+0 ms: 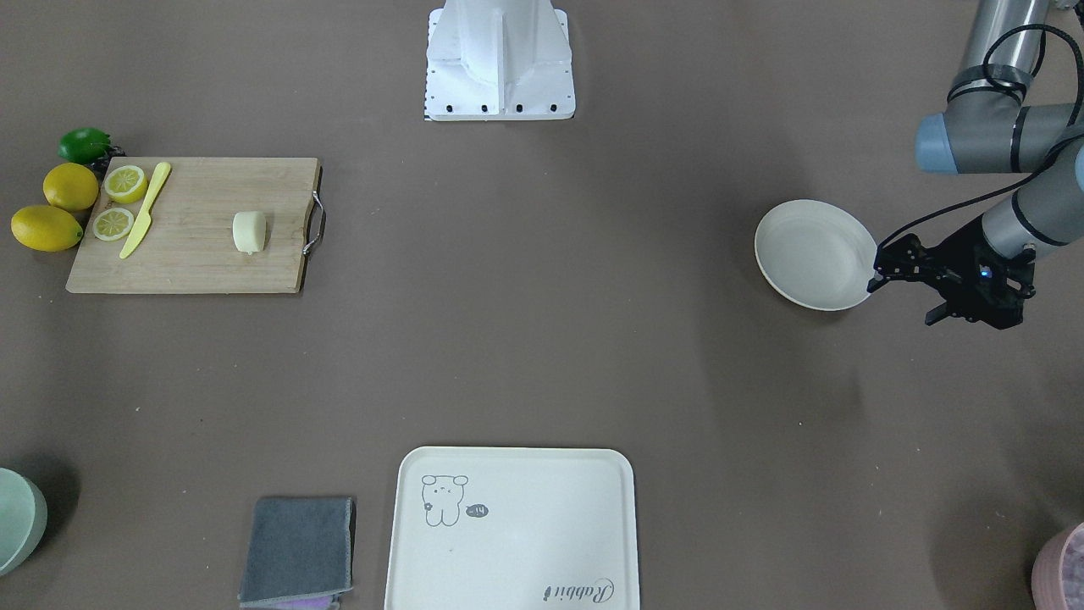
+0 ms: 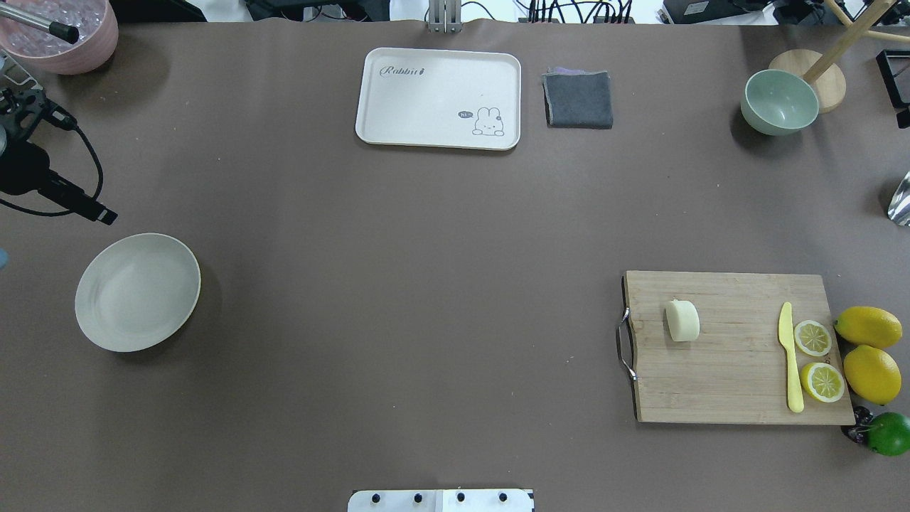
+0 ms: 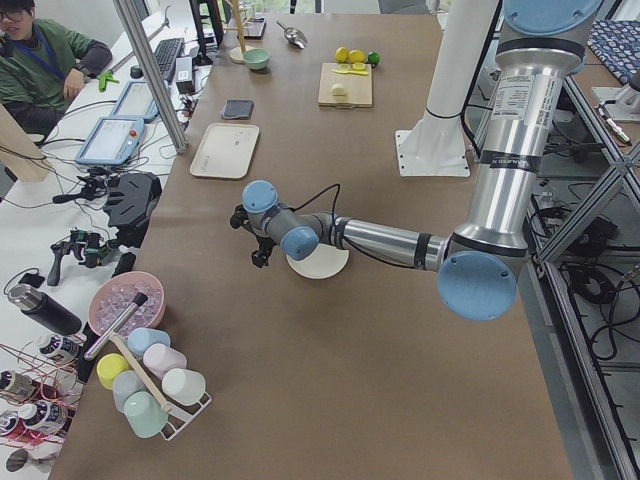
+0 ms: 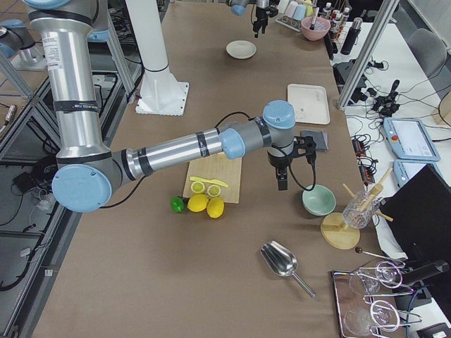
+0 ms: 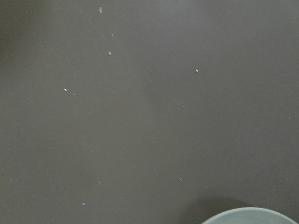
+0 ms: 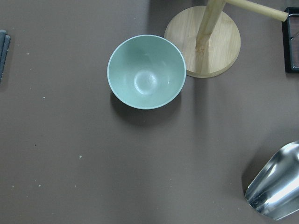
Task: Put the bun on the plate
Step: 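Lower the left gripper to the rim of the white plate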
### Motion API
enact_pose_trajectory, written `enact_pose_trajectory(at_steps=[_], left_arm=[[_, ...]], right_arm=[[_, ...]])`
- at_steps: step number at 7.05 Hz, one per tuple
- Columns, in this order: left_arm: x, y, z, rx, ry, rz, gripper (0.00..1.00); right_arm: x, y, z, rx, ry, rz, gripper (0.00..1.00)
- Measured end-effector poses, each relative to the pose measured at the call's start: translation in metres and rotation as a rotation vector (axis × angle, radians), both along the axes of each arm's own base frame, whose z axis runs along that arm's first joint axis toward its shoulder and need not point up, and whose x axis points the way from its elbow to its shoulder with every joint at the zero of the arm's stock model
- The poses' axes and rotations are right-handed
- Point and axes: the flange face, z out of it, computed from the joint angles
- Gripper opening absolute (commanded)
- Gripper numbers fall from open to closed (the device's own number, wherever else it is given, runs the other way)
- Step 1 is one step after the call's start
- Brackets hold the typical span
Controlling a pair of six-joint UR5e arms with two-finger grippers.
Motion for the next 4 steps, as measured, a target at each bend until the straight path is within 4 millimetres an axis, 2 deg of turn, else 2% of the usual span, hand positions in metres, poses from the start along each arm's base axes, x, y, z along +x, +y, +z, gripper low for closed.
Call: enact_pose_trajectory(at_steps=[1,3,4], left_arm=[[0.005,0.004,0.007,0.008,-0.005,0.025,0.88],[0.029,0.014,0.013,0.01,-0.01,0.076,0.87],[0.036,0.018,0.014,0.009,-0.011,0.09,0.76]], right_arm=[[0.0,0.0,-0.001,0.001,0.0,0.001,1.0],[0.0,-0.001,-0.002,0.003,0.0,0.0,1.0],[0.0,-0.001,-0.003,0.006,0.0,0.0,1.0]])
